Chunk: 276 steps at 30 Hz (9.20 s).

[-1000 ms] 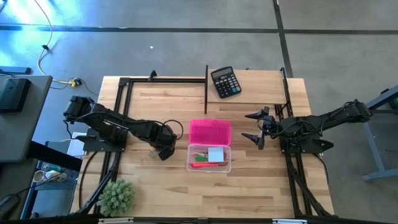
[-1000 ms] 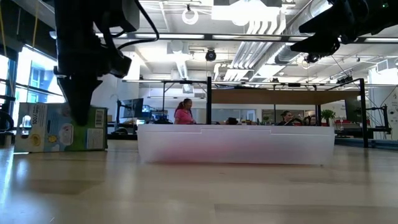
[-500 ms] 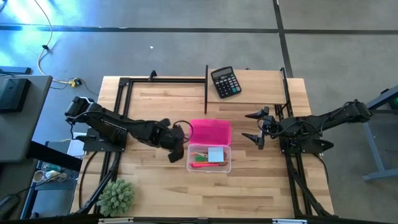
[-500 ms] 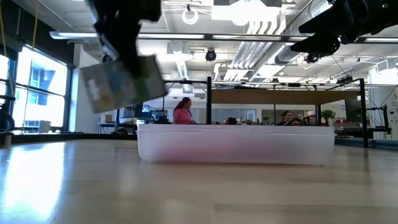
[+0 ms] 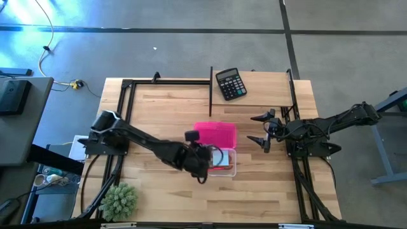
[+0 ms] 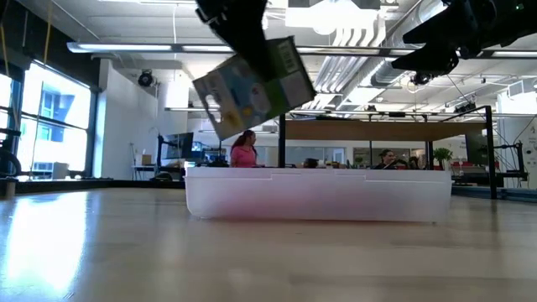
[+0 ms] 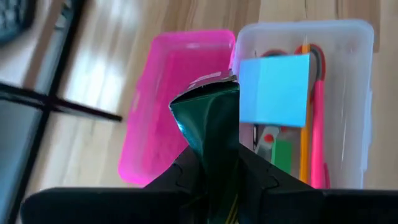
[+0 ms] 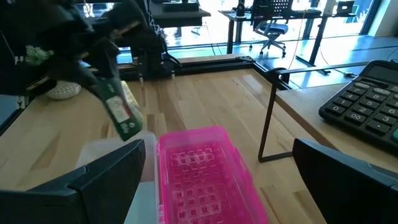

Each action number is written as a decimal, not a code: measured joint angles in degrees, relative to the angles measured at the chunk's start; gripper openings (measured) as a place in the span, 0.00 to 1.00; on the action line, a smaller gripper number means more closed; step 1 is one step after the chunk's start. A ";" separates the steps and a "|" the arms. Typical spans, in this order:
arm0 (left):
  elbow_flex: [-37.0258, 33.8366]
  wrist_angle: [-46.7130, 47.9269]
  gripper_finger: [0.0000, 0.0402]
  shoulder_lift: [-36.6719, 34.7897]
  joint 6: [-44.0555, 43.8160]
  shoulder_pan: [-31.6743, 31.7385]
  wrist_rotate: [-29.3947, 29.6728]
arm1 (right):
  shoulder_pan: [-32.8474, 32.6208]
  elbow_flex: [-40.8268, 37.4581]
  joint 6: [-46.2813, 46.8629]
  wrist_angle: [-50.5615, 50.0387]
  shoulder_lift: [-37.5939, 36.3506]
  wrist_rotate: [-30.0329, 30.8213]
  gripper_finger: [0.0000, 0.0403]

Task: Pack school essentials
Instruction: Put the box of crayons into the supply box

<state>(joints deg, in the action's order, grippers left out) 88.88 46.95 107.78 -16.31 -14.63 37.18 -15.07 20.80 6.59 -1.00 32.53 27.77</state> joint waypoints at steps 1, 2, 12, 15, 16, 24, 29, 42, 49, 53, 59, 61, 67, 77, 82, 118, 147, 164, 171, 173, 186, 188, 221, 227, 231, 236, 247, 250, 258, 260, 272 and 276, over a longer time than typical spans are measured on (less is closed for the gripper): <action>1.25 0.12 0.12 0.99 0.40 -0.40 1.05 | 0.00 0.00 -0.02 -0.04 0.00 0.00 0.99; 2.55 -0.05 0.12 1.95 0.52 -0.72 1.85 | 0.00 0.00 -0.06 -0.04 -0.02 0.00 0.99; 8.48 1.84 0.12 9.68 -0.17 -2.07 4.12 | 0.00 0.00 -0.01 -0.06 -0.02 -0.18 0.99; 8.48 2.36 0.12 11.02 -1.35 -2.06 4.01 | 0.00 0.00 0.00 -0.06 -0.02 -0.28 0.99; 8.48 2.68 0.12 11.31 -1.52 -2.04 4.02 | 0.00 0.00 0.00 -0.07 -0.02 -0.28 0.99; 8.48 3.46 0.12 11.81 -1.52 -1.53 3.90 | 0.00 0.00 0.00 -0.06 -0.02 -0.24 0.99; 8.48 3.89 0.13 11.78 -1.10 0.06 -1.32 | 0.00 0.00 0.60 -0.09 -0.02 -0.24 0.99; 8.48 3.84 0.14 11.78 -2.34 3.47 -3.42 | -0.02 0.00 0.46 -0.09 -0.02 -1.49 0.99; 8.48 3.82 0.14 11.78 0.47 3.73 -4.66 | 0.00 0.00 -0.41 -0.11 -0.02 -1.52 0.99; 8.48 3.81 0.18 11.78 0.47 3.73 -4.94 | 0.00 0.00 -0.61 -0.11 -0.02 -1.68 0.99; 8.48 3.65 0.26 11.78 0.47 3.73 -7.12 | -0.02 0.00 -0.61 -0.13 -0.02 -1.68 0.99; 8.48 3.59 0.30 11.76 0.48 3.73 -7.94 | 0.00 0.00 -0.61 -0.13 -0.02 -1.68 0.99; 8.48 2.87 0.39 11.71 0.47 3.71 -11.20 | 0.00 0.00 -0.61 -0.13 -0.02 -1.66 0.99; 8.96 2.88 0.45 11.43 0.01 3.73 -13.44 | 0.00 0.00 -0.63 -0.28 -0.02 -1.64 0.99; 10.78 3.15 0.45 11.43 1.02 3.71 -14.92 | 0.00 0.00 -0.63 -1.16 -0.04 -1.44 0.99; 15.12 14.98 0.35 11.48 6.98 18.21 -19.05 | -0.02 -0.02 -0.63 -3.09 -0.04 -1.73 0.99; 15.08 13.24 0.32 15.35 9.50 18.54 -32.01 | -0.01 -0.02 -0.65 -3.24 -0.03 -1.39 0.99; 17.35 13.52 0.31 15.35 10.55 17.52 -31.97 | -0.08 -0.02 9.05 1.26 8.46 -16.30 0.99; 17.35 13.49 0.31 15.35 10.55 17.50 -31.83 | -0.09 -0.09 12.24 7.85 20.61 -23.43 0.99; 17.35 13.47 0.31 15.35 10.55 17.48 -31.83 | -0.09 -0.09 14.07 9.52 23.50 -23.70 0.99; 17.35 13.38 0.31 15.35 10.55 17.48 -31.83 | -1.46 -0.09 15.56 19.34 36.76 -26.80 0.99; 17.35 13.36 0.31 15.35 10.55 17.48 -31.83 | -1.79 -0.09 15.59 19.32 37.97 -26.79 0.99; 17.38 13.25 0.31 15.32 10.55 16.85 -31.86 | -2.47 0.04 16.74 25.10 48.66 -25.26 0.09; 17.38 13.23 0.31 15.32 11.12 15.85 -31.57 | -2.45 0.13 17.40 24.20 48.57 -23.26 0.04; 17.38 13.23 0.31 15.32 11.07 15.20 -30.44 | -2.47 0.13 18.03 24.13 48.59 -22.57 0.03; 17.38 13.23 0.31 15.32 10.96 14.43 -30.33 | -2.45 0.13 18.03 24.04 48.59 -21.79 0.03; 17.38 13.23 0.31 15.32 9.38 12.00 -28.71 | -2.19 0.07 18.73 23.98 48.59 -21.35 0.03; 17.38 13.23 0.31 15.32 9.02 11.35 -28.56 | -2.19 0.07 18.99 23.97 48.59 -21.35 0.03; 17.38 13.32 0.31 15.32 7.65 9.54 -28.04 | -2.19 0.04 20.05 23.66 48.61 -21.37 0.03; 17.38 13.38 0.31 15.32 7.07 9.09 -27.43 | -2.19 0.04 20.44 23.52 48.61 -21.35 0.03; 17.47 17.68 0.31 13.57 3.03 5.28 -23.32 | -2.68 2.37 19.72 21.80 48.83 -21.98 0.03; 17.17 21.30 0.31 13.17 0.67 3.77 -21.17 | -3.58 5.77 17.30 20.50 48.74 -22.18 0.03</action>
<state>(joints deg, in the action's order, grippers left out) 106.05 68.25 120.95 -15.64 -10.85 16.01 -18.65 26.56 23.89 19.50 81.28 5.58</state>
